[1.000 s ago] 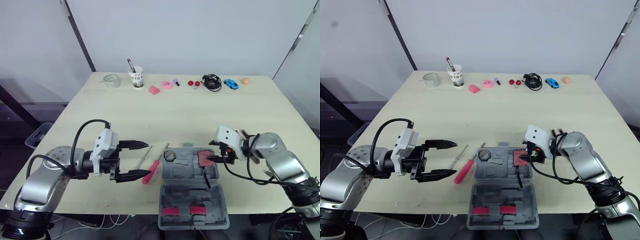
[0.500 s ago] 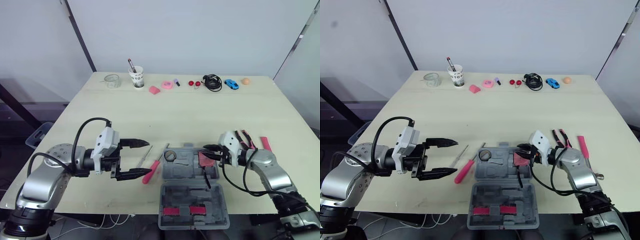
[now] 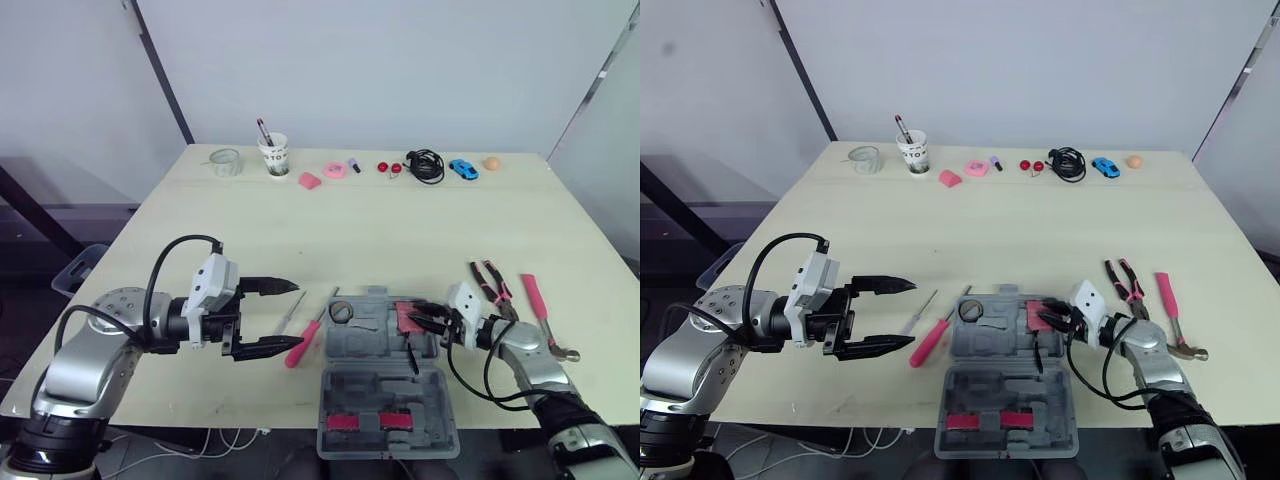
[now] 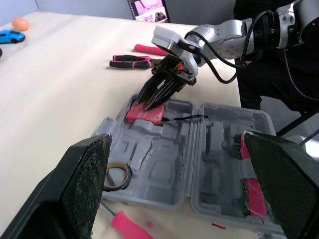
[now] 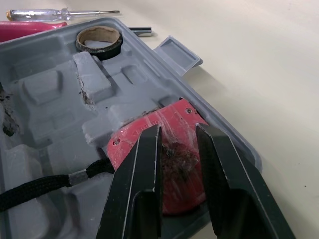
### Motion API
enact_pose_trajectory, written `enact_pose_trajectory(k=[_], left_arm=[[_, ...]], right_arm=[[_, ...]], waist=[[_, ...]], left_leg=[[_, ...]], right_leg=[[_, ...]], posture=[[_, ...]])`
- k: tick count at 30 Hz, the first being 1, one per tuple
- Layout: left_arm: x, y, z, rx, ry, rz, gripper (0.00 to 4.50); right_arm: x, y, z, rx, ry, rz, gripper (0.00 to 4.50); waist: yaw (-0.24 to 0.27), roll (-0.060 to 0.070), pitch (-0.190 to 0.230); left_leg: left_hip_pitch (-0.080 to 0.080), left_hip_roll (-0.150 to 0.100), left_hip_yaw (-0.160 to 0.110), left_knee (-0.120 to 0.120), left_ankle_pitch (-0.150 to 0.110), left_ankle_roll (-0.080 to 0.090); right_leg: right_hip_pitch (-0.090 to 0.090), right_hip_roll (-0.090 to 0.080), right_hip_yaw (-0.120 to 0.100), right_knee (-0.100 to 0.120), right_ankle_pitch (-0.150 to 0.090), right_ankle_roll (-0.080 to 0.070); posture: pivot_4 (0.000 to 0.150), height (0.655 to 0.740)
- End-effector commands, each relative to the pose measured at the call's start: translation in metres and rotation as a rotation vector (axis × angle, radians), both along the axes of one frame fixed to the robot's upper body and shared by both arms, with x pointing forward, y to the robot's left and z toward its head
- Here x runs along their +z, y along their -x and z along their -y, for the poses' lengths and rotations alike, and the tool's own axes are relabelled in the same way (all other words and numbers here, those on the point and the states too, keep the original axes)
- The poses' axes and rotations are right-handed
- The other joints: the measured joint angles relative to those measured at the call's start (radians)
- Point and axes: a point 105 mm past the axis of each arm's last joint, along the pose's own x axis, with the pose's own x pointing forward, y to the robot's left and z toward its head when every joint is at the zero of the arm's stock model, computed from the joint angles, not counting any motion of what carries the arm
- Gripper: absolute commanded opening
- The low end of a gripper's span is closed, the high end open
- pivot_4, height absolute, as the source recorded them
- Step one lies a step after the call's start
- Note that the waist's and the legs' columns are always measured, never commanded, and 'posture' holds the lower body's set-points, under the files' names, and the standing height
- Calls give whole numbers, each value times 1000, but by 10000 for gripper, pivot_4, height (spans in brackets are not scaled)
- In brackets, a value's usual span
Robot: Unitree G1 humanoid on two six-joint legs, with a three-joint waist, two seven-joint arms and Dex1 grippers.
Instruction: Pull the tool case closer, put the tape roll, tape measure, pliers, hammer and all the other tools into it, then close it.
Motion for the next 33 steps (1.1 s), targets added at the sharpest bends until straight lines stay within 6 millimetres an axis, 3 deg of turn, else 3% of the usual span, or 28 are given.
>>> enact_pose_trajectory(k=[1,7,11,17,21,27,33], left_arm=[[6,0,2,-13,6,32,45000],[4,0,4,-15,9,28,45000],[1,1,2,1,14,25,45000],[-1,-2,-6,87,52,28,45000],[-4,-5,-13,181,101,18,45000],[-13,-9,-29,331,140,14,45000],[-29,-8,-49,484,162,1,45000]], right_arm=[[-31,11,4,3,65,-112,11111],[-53,14,8,-13,194,-218,11111],[-45,15,6,-6,177,-197,11111],[19,1,0,-44,7,38,11111],[60,3,6,-88,-95,149,11111],[81,13,33,-206,-144,232,11111],[79,30,70,-340,-161,250,11111]], waist=[[0,0,0],[-3,-5,-4],[-3,-5,-4],[0,-3,-2],[-1,3,2],[2,3,2],[1,3,2]], left_leg=[[0,0,0,0,0,0],[5,1,-1,0,0,0],[17,1,-1,-1,0,0],[16,2,-3,-1,0,0],[13,2,-2,-1,0,0],[13,2,-2,-2,0,0],[13,2,-2,-2,0,0]], right_leg=[[0,0,0,0,0,0],[4,0,0,0,0,0],[16,0,0,-1,-3,-4],[16,-1,1,-1,-3,-4],[13,-1,2,-1,-2,-4],[12,-1,1,-1,-2,-3],[11,-2,2,-2,-2,-4]], posture=[[1500,7400],[1500,7400],[1500,7400],[1500,7400],[1500,7400],[1500,7400],[1500,7400]])
